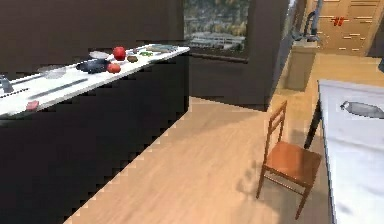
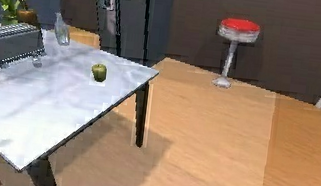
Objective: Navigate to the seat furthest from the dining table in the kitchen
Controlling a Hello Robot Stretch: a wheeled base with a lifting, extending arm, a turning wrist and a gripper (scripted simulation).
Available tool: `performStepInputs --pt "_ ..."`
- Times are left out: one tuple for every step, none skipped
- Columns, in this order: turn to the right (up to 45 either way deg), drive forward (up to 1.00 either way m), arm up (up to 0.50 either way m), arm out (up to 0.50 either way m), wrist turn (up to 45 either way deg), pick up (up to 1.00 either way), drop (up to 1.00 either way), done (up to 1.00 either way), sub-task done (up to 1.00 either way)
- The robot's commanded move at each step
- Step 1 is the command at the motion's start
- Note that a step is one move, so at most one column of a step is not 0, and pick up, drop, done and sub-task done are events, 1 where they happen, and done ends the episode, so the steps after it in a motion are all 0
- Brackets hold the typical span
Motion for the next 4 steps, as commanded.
performStepInputs --pt "-12.0 0.00 0.00 0.00 0.0 0.00 0.00 0.00 0.00" --pt "0.0 0.60 0.00 0.00 0.0 0.00 0.00 0.00 0.00" --pt "45.0 0.00 0.00 0.00 0.0 0.00 0.00 0.00 0.00" --pt "45.0 0.00 0.00 0.00 0.0 0.00 0.00 0.00 0.00"
